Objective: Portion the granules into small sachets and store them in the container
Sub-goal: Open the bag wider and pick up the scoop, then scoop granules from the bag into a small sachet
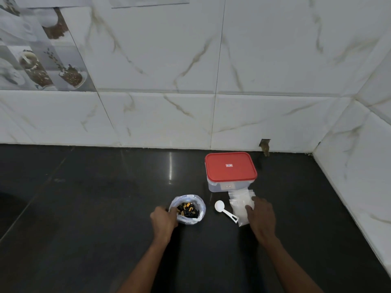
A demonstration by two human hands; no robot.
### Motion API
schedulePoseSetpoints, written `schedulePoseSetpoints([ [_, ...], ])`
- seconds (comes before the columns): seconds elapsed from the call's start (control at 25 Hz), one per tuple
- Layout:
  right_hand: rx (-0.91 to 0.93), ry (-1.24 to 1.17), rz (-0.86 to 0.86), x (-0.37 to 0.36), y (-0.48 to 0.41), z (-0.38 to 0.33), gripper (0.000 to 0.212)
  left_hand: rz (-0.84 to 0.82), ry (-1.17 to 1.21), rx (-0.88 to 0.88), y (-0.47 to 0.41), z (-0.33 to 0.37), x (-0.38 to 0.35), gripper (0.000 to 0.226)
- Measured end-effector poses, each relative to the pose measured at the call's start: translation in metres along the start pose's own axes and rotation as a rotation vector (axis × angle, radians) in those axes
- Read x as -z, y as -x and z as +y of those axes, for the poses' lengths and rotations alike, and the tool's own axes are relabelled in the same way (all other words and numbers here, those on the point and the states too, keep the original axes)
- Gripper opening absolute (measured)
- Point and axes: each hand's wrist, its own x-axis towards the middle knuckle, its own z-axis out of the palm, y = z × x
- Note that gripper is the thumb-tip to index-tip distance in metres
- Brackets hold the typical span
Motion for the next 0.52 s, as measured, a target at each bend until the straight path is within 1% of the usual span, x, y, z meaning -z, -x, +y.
schedulePoseSetpoints([
  [0.12, 0.068, 0.134, -0.033, -0.005, -0.004, 0.001, 0.037, 0.009, 0.028, 0.044, 0.005, 0.002, 0.0, 0.047],
  [0.2, 0.081, 0.136, -0.019, -0.009, -0.007, 0.006, 0.035, 0.094, -0.038, 0.031, 0.019, 0.01, 0.006, 0.057],
  [0.24, 0.072, 0.084, -0.008, -0.01, -0.008, 0.008, 0.034, 0.162, -0.058, -0.001, 0.029, 0.013, 0.01, 0.056],
  [0.28, 0.06, -0.002, -0.003, -0.009, -0.009, 0.01, 0.032, 0.229, -0.033, -0.043, 0.044, 0.018, 0.015, 0.05],
  [0.32, 0.052, -0.106, 0.01, -0.005, -0.01, 0.013, 0.029, 0.27, 0.015, -0.068, 0.06, 0.023, 0.016, 0.036],
  [0.36, 0.043, -0.212, 0.033, 0.0, -0.009, 0.016, 0.025, 0.262, 0.077, -0.082, 0.079, 0.027, 0.016, 0.019],
  [0.4, 0.038, -0.315, 0.065, 0.006, -0.006, 0.019, 0.022, 0.189, 0.12, -0.079, 0.097, 0.03, 0.012, 0.009],
  [0.48, 0.049, -0.493, 0.136, 0.018, 0.005, 0.02, 0.016, -0.073, 0.178, -0.052, 0.126, 0.04, -0.007, 0.017],
  [0.52, 0.067, -0.567, 0.154, 0.023, 0.012, 0.018, 0.014, -0.205, 0.27, -0.015, 0.136, 0.047, -0.021, 0.02],
])
